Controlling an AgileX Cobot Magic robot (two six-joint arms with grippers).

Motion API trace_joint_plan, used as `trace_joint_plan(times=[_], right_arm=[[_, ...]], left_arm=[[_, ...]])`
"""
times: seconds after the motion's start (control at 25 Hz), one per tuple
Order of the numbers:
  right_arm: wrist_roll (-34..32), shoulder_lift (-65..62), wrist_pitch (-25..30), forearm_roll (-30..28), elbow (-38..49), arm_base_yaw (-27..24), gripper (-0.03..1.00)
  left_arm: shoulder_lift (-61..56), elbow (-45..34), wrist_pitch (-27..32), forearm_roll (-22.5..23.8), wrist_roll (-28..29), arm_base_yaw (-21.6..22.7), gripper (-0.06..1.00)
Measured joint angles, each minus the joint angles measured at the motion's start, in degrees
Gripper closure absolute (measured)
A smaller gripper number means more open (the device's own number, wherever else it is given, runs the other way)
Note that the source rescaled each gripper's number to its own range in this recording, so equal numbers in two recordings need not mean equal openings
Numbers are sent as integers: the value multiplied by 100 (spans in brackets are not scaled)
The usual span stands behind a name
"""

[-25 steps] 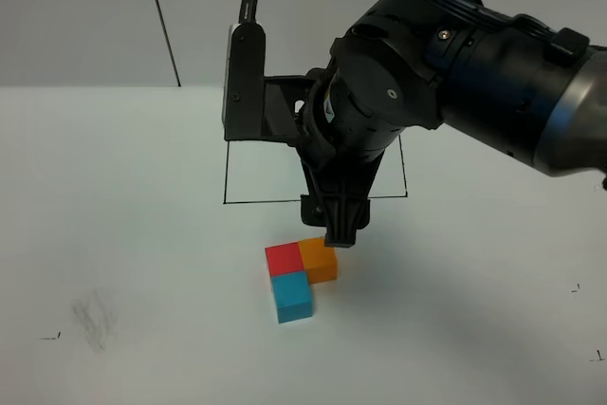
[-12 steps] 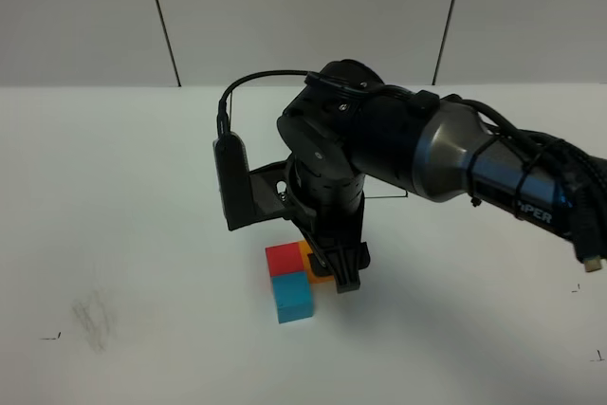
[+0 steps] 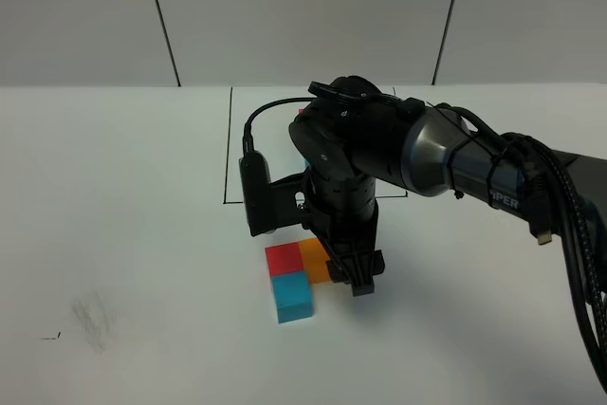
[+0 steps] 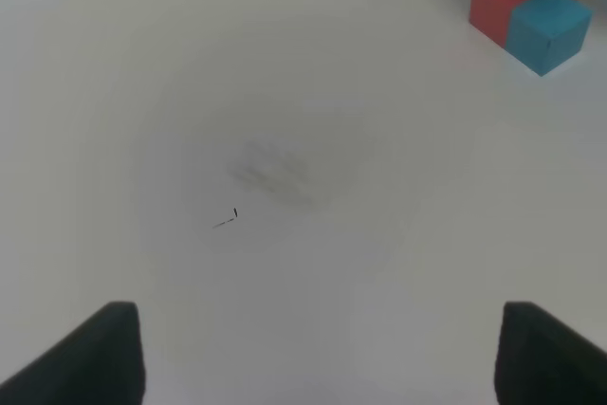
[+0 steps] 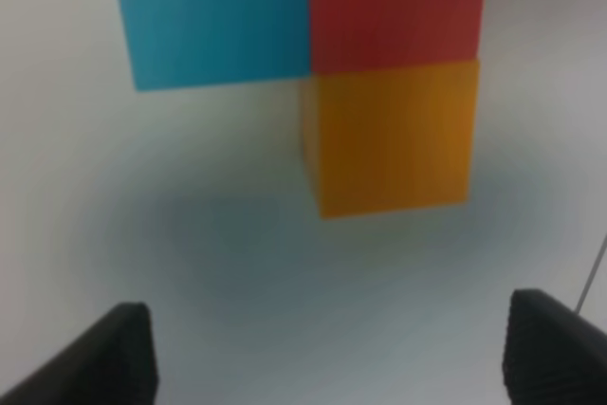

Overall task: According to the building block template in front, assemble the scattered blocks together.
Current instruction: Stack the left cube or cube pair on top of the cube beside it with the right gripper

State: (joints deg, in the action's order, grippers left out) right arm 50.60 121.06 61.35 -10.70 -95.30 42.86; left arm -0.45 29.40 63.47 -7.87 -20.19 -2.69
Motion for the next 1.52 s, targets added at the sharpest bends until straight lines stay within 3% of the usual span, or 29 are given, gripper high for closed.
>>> trace_joint_plan(times=[0.4, 1.16, 1.52], right_arm=[[809, 7, -283, 1001, -581, -38, 34], [1232, 786, -453, 1070, -686, -47, 34], [1246, 786, -472, 996, -686, -351, 35]], left_arm=[[0, 0, 0, 0, 0, 0, 9], [0, 0, 0, 0, 0, 0, 9], [0, 0, 0, 0, 0, 0, 9]])
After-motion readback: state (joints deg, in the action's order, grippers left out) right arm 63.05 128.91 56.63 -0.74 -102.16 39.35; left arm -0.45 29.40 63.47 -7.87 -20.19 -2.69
